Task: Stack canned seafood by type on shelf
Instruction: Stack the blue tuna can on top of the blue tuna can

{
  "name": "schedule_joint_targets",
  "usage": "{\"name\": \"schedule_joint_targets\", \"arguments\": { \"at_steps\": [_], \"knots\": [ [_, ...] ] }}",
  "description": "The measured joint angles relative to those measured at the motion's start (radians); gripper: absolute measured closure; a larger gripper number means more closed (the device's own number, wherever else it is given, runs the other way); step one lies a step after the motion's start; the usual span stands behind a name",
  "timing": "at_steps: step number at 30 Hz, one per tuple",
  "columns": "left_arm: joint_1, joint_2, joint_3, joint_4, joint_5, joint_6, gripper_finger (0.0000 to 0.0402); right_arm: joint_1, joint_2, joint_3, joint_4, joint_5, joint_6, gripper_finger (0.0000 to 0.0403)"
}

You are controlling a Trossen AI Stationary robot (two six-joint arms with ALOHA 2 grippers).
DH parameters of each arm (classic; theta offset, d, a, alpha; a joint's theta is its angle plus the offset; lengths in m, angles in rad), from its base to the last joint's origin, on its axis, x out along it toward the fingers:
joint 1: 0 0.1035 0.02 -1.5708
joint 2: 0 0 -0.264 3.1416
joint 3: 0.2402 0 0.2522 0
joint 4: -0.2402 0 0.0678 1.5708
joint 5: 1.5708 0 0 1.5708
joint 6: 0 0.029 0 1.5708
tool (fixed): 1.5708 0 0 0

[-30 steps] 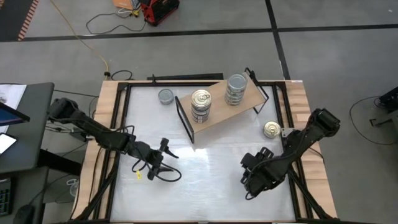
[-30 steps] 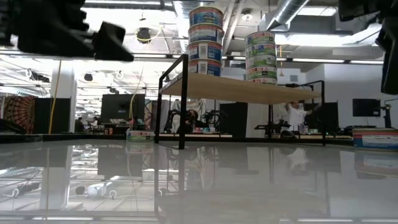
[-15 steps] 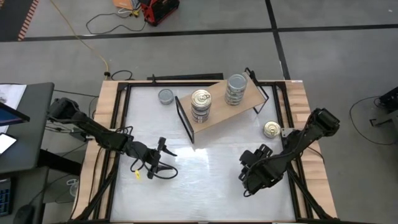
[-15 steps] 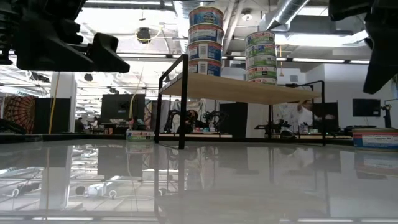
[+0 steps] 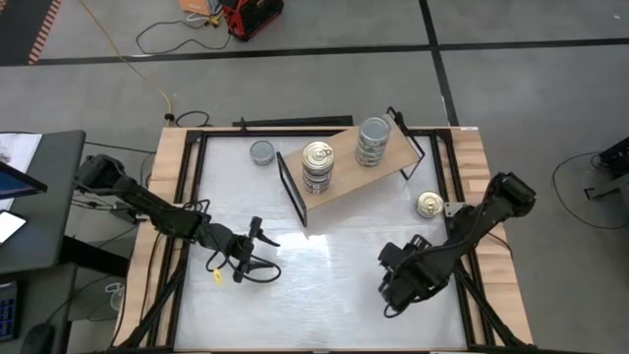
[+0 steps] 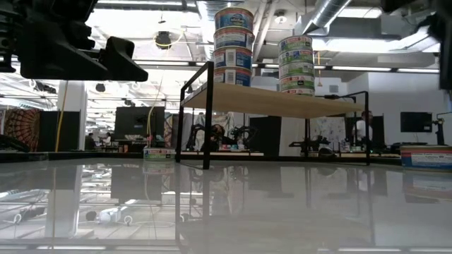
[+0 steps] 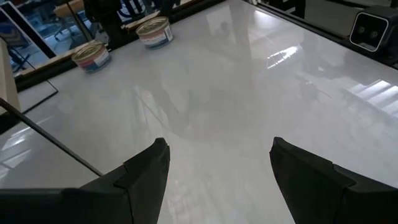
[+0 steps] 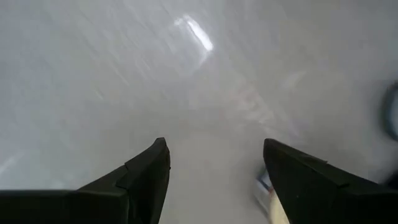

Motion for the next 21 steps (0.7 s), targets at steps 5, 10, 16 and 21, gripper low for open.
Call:
{"name": "schedule_joint_targets", "arguments": {
  "at_steps": [5,10,16,21],
  "knots": [
    [0.0,0.0,0.0,0.002,-0.001,-0.007,0.0137,0.022,0.0,0.009,-0.1,-0.215,-0.012,0.0113],
    [0.0,0.0,0.0,0.024,-0.002,-0.004,0.0137,0.019,0.0,-0.01,-0.108,-0.337,-0.019,0.0113],
    [0.0,0.0,0.0,0.051,-0.02,0.021,0.0137,-0.003,0.006,-0.127,-0.234,-0.416,-0.02,0.0113],
    [0.0,0.0,0.0,0.059,-0.065,0.035,0.0137,-0.034,0.007,-0.244,-0.21,-0.494,-0.074,0.0113]
  ]
}}
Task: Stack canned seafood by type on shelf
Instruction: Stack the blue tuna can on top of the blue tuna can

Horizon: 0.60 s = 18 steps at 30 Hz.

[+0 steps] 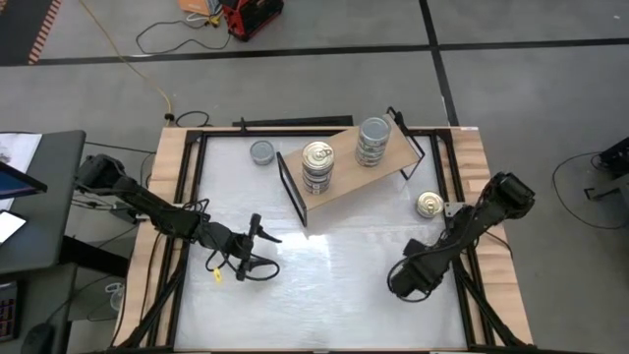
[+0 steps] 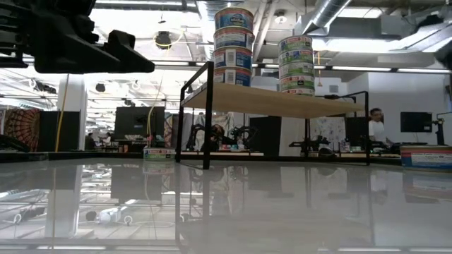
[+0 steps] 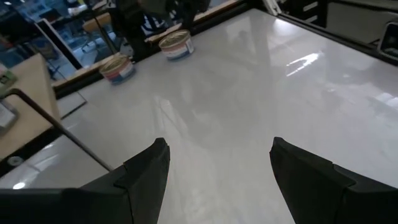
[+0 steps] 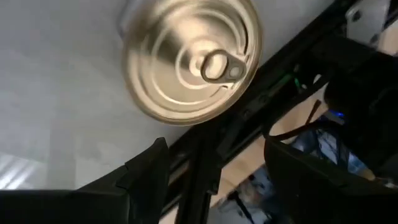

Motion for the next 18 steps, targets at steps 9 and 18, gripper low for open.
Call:
{"name": "schedule_joint_targets", "arguments": {
  "at_steps": [9,18],
  "knots": [
    [0.0,0.0,0.0,0.052,-0.045,0.062,0.0137,-0.053,0.0,-0.045,0.165,0.027,-0.081,0.0113],
    [0.0,0.0,0.0,0.05,-0.095,0.065,0.0137,-0.121,-0.004,-0.043,0.416,0.124,-0.215,0.0113]
  ]
}}
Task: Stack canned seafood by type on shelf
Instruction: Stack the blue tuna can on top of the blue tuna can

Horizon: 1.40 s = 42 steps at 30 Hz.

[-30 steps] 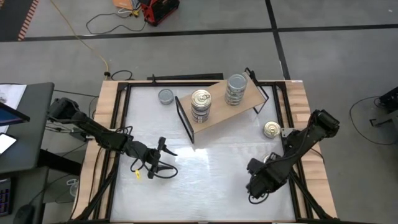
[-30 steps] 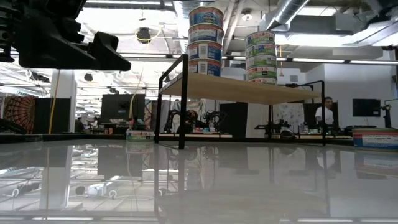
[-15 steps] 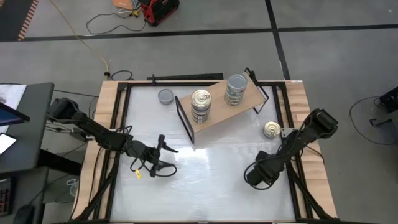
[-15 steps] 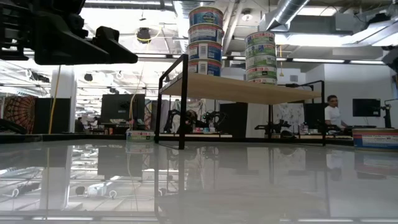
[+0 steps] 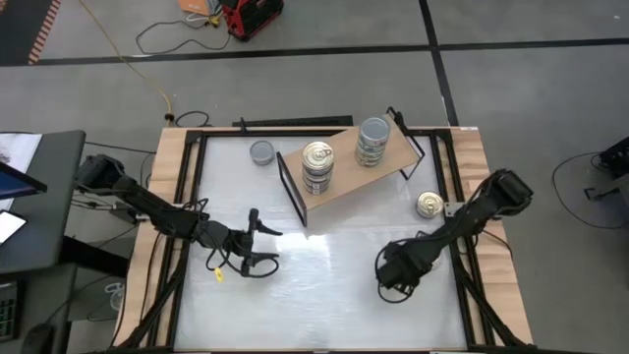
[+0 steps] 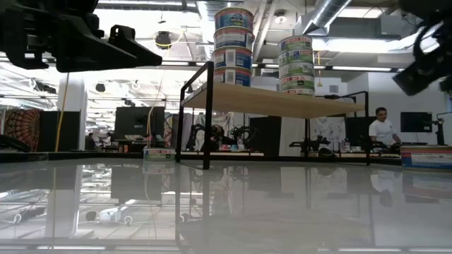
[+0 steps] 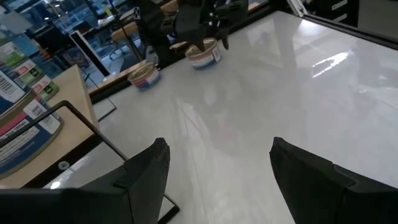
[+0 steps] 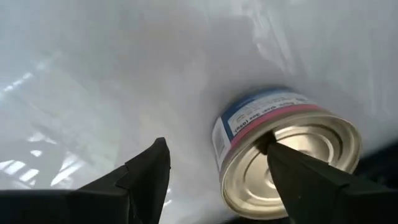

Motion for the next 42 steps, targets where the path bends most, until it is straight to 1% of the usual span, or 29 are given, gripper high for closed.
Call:
{"name": "schedule_joint_targets", "arguments": {
  "at_steps": [3,8,12,14,15,17,19,20,22,25,29,31,33,36,42],
  "knots": [
    [0.0,0.0,0.0,-0.002,0.0,-0.001,0.0137,-0.029,-0.002,0.015,0.055,0.043,-0.051,0.0113],
    [0.0,0.0,0.0,-0.002,0.0,-0.002,0.0137,-0.066,0.006,0.088,0.123,0.171,-0.156,0.0113],
    [0.0,0.0,0.0,-0.002,-0.005,0.001,0.0137,-0.084,0.005,0.149,0.227,0.212,-0.291,0.0113],
    [0.0,0.0,0.0,-0.002,-0.009,0.001,0.0137,-0.085,0.005,0.181,0.236,0.228,-0.314,0.0113],
    [0.0,0.0,0.0,-0.002,-0.009,0.001,0.0137,-0.086,0.005,0.195,0.216,0.232,-0.305,0.0113],
    [0.0,0.0,0.0,-0.003,-0.011,-0.003,0.0137,-0.078,0.004,0.215,0.117,0.25,-0.256,0.0113],
    [0.0,0.0,0.0,-0.008,-0.013,-0.013,0.0137,-0.048,0.005,0.213,0.013,0.282,-0.184,0.0113],
    [0.0,0.0,0.0,-0.013,-0.013,-0.019,0.0137,-0.027,0.008,0.205,-0.013,0.301,-0.153,0.0113],
    [0.0,0.0,0.0,-0.018,-0.014,-0.026,0.0137,0.023,0.026,0.201,-0.016,0.324,-0.123,0.0113],
    [0.0,0.0,0.0,-0.017,-0.015,-0.027,0.0137,0.091,0.086,0.216,-0.019,0.386,-0.111,0.0122],
    [0.0,0.0,0.0,-0.014,-0.015,-0.027,0.0137,0.148,0.2,0.262,-0.117,0.435,-0.108,0.0151],
    [0.0,0.0,0.0,-0.011,-0.015,-0.026,0.0137,0.159,0.249,0.278,-0.194,0.459,-0.074,0.0173],
    [0.0,0.0,0.0,-0.004,-0.015,-0.026,0.0137,0.165,0.281,0.29,-0.228,0.485,-0.043,0.0197],
    [0.0,0.0,0.0,-0.003,-0.015,-0.026,0.0137,0.169,0.302,0.294,-0.215,0.495,-0.038,0.0236],
    [0.0,0.0,0.0,-0.006,-0.015,-0.026,0.0137,0.188,0.298,0.294,-0.15,0.497,-0.037,0.0308]
  ]
}}
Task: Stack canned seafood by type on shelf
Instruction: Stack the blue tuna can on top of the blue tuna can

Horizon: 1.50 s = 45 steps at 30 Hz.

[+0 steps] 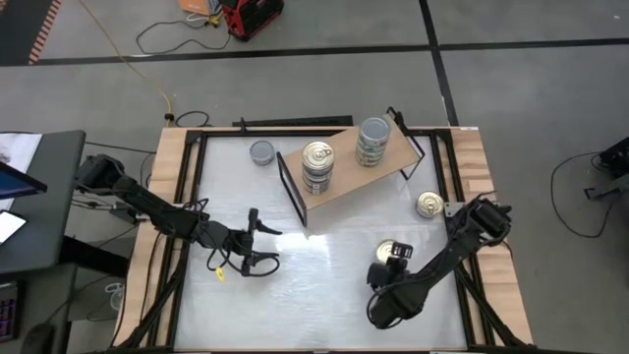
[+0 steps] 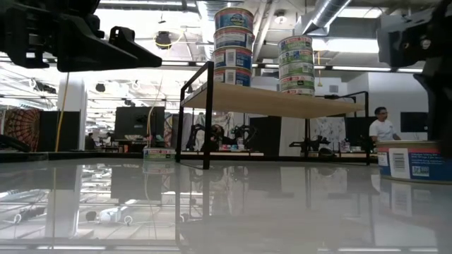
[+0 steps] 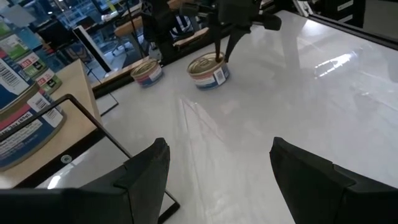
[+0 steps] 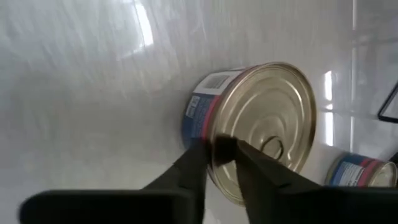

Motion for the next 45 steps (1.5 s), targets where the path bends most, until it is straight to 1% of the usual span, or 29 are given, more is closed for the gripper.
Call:
{"name": "schedule_joint_targets", "arguments": {
  "at_steps": [3,6,9,14,18,21,25,28,30,33,36,39,42,45],
  "knots": [
    [0.0,0.0,0.0,0.0,0.0,0.0,0.0137,0.008,-0.002,-0.001,0.044,0.005,-0.007,0.033],
    [0.0,0.0,0.0,0.0,0.0,-0.001,0.0137,0.014,-0.004,0.0,0.086,0.017,-0.015,0.034],
    [0.0,0.0,0.0,0.0,0.0,-0.002,0.0137,0.015,-0.004,0.0,0.089,0.017,0.01,0.0341],
    [0.0,0.0,0.0,0.0,0.0,-0.008,0.0137,0.015,-0.015,0.013,0.073,0.037,0.101,0.0342],
    [0.0,0.0,0.0,0.001,0.001,-0.009,0.0137,0.014,-0.101,0.033,0.087,0.048,0.135,0.0339],
    [0.0,0.0,0.0,0.001,0.014,-0.01,0.0137,0.011,-0.184,0.021,0.075,0.051,0.201,0.0313],
    [0.0,0.0,0.0,0.002,0.038,-0.011,0.0137,-0.004,-0.298,-0.035,0.06,0.057,0.274,0.0253],
    [0.0,0.0,0.0,0.003,0.037,-0.011,0.0137,-0.031,-0.362,-0.101,0.079,0.054,0.248,0.0211],
    [0.0,0.0,0.0,0.003,0.037,-0.011,0.0137,-0.064,-0.409,-0.151,0.113,0.017,0.207,0.02],
    [0.0,0.0,0.0,0.002,0.037,-0.011,0.0137,-0.12,-0.481,-0.242,0.21,-0.033,0.149,0.0208],
    [0.0,0.0,0.0,0.002,0.037,-0.009,0.0137,-0.174,-0.539,-0.327,0.292,-0.08,0.091,0.0231],
    [0.0,0.0,0.0,0.002,0.037,-0.004,0.0137,-0.227,-0.593,-0.397,0.369,-0.15,0.044,0.0258],
    [0.0,0.0,0.0,0.001,0.037,-0.003,0.0137,-0.269,-0.62,-0.451,0.43,-0.22,0.008,0.0282],
    [0.0,0.0,0.0,0.002,0.037,0.004,0.0137,-0.303,-0.632,-0.484,0.452,-0.26,-0.021,0.0297]
  ]
}}
